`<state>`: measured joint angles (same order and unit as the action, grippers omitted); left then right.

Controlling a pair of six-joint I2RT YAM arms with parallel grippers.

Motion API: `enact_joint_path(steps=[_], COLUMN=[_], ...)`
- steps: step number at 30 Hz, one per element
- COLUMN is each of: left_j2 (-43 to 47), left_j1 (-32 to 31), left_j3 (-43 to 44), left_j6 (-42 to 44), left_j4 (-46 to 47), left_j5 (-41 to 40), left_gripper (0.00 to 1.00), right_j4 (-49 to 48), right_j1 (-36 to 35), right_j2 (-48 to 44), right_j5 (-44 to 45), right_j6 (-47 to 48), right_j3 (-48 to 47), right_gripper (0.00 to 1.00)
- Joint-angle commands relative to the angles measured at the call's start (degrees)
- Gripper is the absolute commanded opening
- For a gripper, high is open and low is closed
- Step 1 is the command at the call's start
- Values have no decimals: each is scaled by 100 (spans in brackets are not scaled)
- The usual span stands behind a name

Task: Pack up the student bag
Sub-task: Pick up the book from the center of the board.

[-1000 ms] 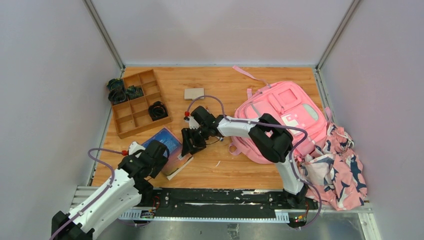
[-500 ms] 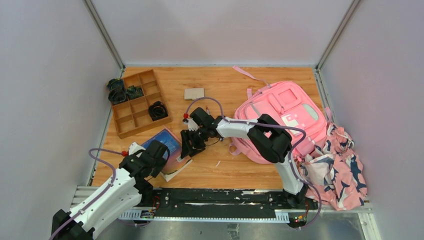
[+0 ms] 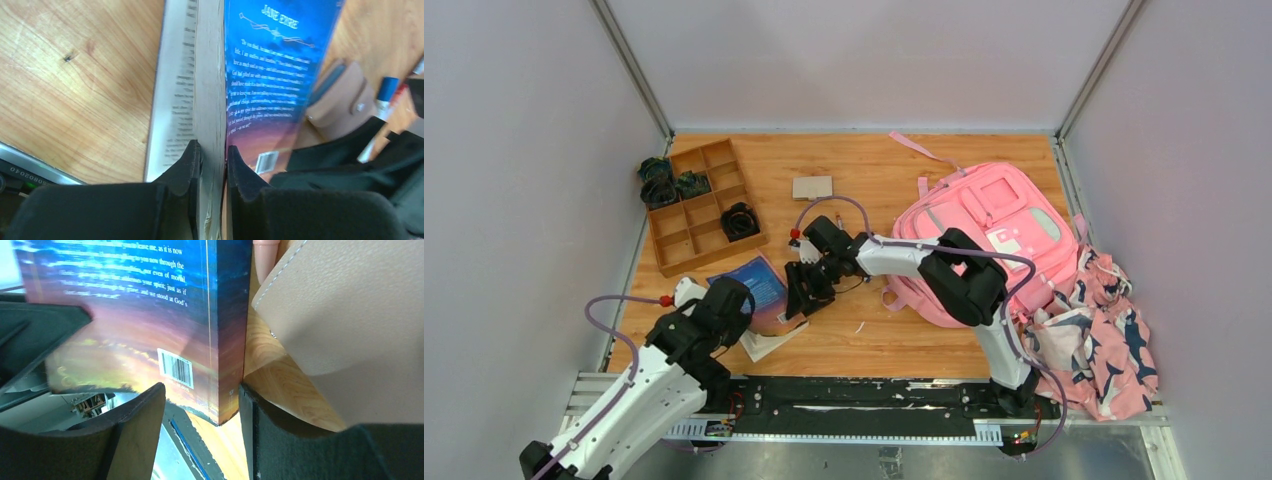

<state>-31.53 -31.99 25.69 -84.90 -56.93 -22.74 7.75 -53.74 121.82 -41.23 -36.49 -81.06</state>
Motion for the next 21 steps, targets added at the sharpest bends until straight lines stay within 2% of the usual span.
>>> enact_joint_path(steps=[1, 10, 15, 16, 17, 19, 21], left_j2=[321, 858, 867, 862, 867, 877, 890], left_j1=[-24, -28, -35, -31, -31, -31, -29], left_j3=[671, 1896, 2322, 2423, 2544, 2773, 3027], left_j6=[486, 1425, 1935, 2047, 2175, 2405, 2558], left_j4=[-103, -634, -628, -627, -627, -625, -619], left_j5=[39, -55, 199, 216, 225, 242, 291], left_gripper=[0, 0, 0, 0, 0, 0, 0], right_j4=[150, 253, -513, -798, -1081, -1673, -1938], right_j1=[-239, 108, 559, 633, 700, 796, 795], right_j2=[-9, -1046, -1628, -1714, -1797, -1930, -1937], right_j5=[-290, -491, -1047, -1171, -1284, -1443, -1530], right_j6=[105, 71, -612, -828, -1040, -1429, -1692], right_j3=[-71, 371, 875, 981, 1098, 1278, 1298], right_gripper=[59, 64, 66, 67, 78, 86, 88])
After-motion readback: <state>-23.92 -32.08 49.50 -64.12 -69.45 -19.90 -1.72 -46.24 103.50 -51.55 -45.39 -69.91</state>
